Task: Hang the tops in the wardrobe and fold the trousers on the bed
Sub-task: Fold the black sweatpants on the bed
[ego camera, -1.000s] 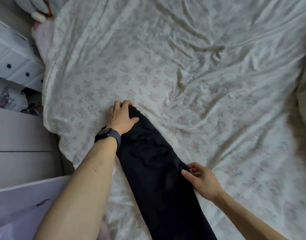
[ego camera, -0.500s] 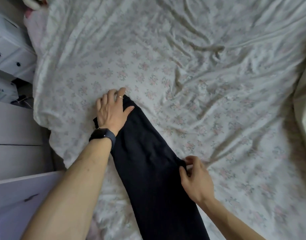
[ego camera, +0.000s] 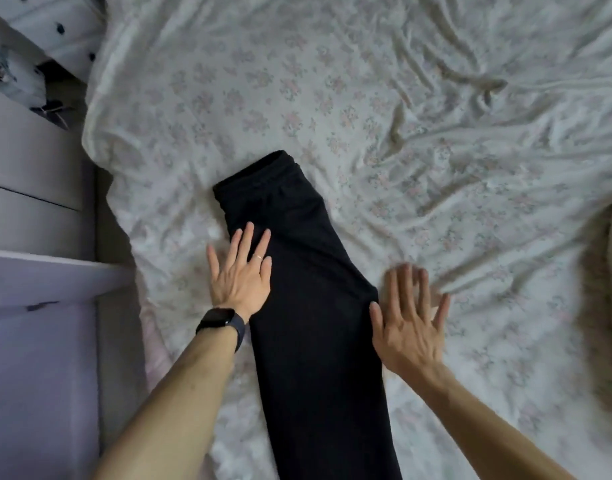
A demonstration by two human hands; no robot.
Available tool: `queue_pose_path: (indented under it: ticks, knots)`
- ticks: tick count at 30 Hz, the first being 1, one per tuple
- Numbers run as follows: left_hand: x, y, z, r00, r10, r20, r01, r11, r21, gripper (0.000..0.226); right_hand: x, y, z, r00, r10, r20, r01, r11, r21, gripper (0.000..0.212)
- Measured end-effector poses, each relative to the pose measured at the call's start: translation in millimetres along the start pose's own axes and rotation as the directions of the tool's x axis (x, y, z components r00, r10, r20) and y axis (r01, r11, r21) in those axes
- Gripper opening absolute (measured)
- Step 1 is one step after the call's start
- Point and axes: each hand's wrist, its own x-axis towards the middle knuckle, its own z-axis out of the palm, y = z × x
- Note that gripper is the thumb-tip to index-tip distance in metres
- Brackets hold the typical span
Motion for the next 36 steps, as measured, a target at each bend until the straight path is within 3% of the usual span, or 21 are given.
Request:
queue_pose_path:
  ticks: [2,4,6,8,10,15,18,21,22,25,27,29,31,36]
  knots:
    - [-13,9,0,0.995,0.024,-0.098,-0.027,0.999,-0.031,0.057,-22,1,-6,0.999,-0.021,-0.042,0.024,0.998,0.066,0.072]
    - [-55,23,9,0.982,0.063,-0.179,-0.085,0.989,-0.120,0.059,-60,-14,-5,0.963,-0.231,-0.139,0.239,0.970,0.042,0.069]
    - [-112,42,32,0.974,0.103,-0.203,-0.143,0.971,-0.193,0.059,-99,-28,9,0.872,-0.450,-0.193,0.462,0.886,0.022,0.068]
    - [-185,60,64,0.983,0.091,-0.162,-0.127,0.966,-0.224,0.061,-140,-27,31,0.774,-0.618,-0.136,0.623,0.782,-0.010,0.068]
    - [-257,68,95,0.991,0.027,-0.130,-0.059,0.967,-0.249,0.064,-173,-5,55,0.730,-0.681,-0.054,0.678,0.732,-0.066,0.068]
    - [-379,54,138,0.994,-0.095,0.048,0.106,0.933,-0.344,0.063,-227,78,63,0.940,-0.340,-0.038,0.338,0.940,-0.045,0.062]
    - [-437,62,157,0.968,-0.220,0.119,0.250,0.828,-0.501,0.056,-276,110,67,0.959,-0.276,-0.065,0.278,0.960,0.037,0.054]
    - [-484,75,177,0.954,-0.271,0.131,0.294,0.742,-0.603,0.047,-320,124,87,0.951,-0.309,0.028,0.298,0.934,0.196,0.044]
    - [-499,78,180,0.941,-0.299,0.159,0.327,0.682,-0.654,0.048,-333,127,94,0.954,-0.288,0.078,0.259,0.930,0.263,0.041]
    - [-536,83,202,0.843,-0.317,0.435,0.531,0.355,-0.770,0.040,-364,130,116,0.975,-0.111,0.193,0.018,0.903,0.429,0.035]
    - [-558,80,220,0.823,-0.274,0.497,0.561,0.263,-0.785,0.047,-381,133,128,0.967,-0.004,0.253,-0.137,0.833,0.537,0.030]
    - [-565,73,227,0.821,-0.250,0.513,0.566,0.237,-0.790,0.058,-387,136,136,0.934,0.094,0.345,-0.295,0.748,0.594,0.026]
    - [-565,63,230,0.824,-0.210,0.526,0.566,0.264,-0.781,0.046,-393,141,144,0.883,0.120,0.454,-0.385,0.739,0.553,0.026]
    - [-564,62,243,0.842,-0.122,0.526,0.534,0.335,-0.776,0.038,-404,161,171,0.816,0.075,0.574,-0.409,0.775,0.481,0.041]
